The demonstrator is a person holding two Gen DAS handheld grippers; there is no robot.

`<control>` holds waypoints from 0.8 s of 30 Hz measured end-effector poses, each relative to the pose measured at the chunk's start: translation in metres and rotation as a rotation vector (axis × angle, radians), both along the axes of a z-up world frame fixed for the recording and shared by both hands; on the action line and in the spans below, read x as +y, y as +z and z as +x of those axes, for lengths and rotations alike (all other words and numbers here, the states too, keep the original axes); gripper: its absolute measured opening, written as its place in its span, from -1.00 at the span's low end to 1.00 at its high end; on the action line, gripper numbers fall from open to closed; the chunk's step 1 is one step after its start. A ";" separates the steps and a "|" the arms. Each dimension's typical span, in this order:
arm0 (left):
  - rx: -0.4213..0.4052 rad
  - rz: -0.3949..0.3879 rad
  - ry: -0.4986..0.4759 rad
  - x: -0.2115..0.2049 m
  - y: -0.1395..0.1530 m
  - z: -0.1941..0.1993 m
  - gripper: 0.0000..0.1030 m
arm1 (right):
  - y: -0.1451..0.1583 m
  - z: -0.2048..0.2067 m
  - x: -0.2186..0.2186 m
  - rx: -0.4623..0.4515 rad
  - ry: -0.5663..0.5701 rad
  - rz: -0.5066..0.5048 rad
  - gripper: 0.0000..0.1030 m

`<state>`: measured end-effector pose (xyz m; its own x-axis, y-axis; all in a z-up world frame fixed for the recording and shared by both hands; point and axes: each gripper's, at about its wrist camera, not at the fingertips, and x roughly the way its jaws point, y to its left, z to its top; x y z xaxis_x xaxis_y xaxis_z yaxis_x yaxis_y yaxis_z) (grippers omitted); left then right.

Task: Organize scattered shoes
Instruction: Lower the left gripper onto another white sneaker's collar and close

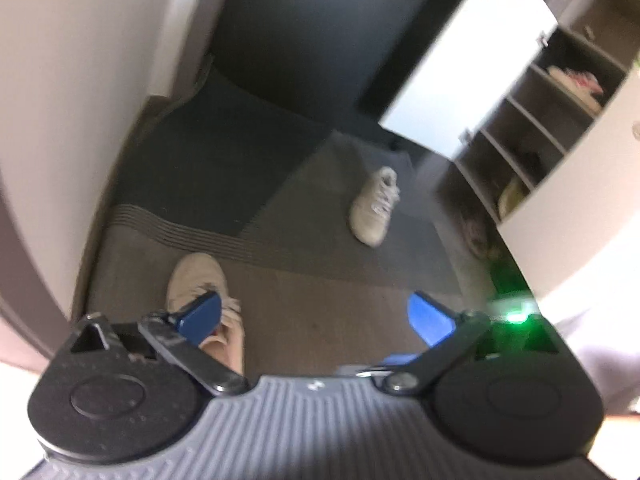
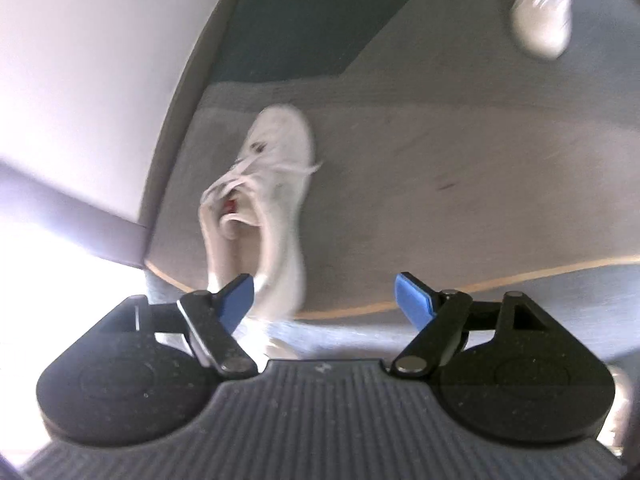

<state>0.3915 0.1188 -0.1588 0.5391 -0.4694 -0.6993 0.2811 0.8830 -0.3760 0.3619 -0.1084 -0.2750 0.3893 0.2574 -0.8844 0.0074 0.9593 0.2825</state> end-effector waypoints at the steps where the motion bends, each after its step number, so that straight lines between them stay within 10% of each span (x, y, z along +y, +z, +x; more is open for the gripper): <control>1: -0.014 0.014 0.001 -0.007 0.006 0.000 0.96 | 0.019 -0.012 -0.013 -0.031 -0.015 0.008 0.56; 6: -0.098 0.132 -0.033 -0.066 0.040 0.006 0.97 | 0.097 -0.062 -0.074 -0.152 -0.090 0.021 0.57; 13: -0.290 0.339 0.111 -0.199 0.059 0.041 0.97 | 0.124 -0.074 -0.146 -0.401 -0.169 0.043 0.58; 20: -0.374 0.131 0.094 -0.326 -0.001 0.116 0.98 | 0.017 -0.040 -0.214 -0.375 -0.280 0.002 0.58; 24: -0.367 0.178 0.046 -0.375 -0.073 0.169 0.93 | -0.076 0.003 -0.259 -0.263 -0.398 0.024 0.58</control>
<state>0.5603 -0.2565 -0.2316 0.7854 -0.3285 -0.5246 0.3274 0.9398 -0.0984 0.3646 -0.3672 -0.3508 0.6720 0.0616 -0.7380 0.2985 0.8895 0.3460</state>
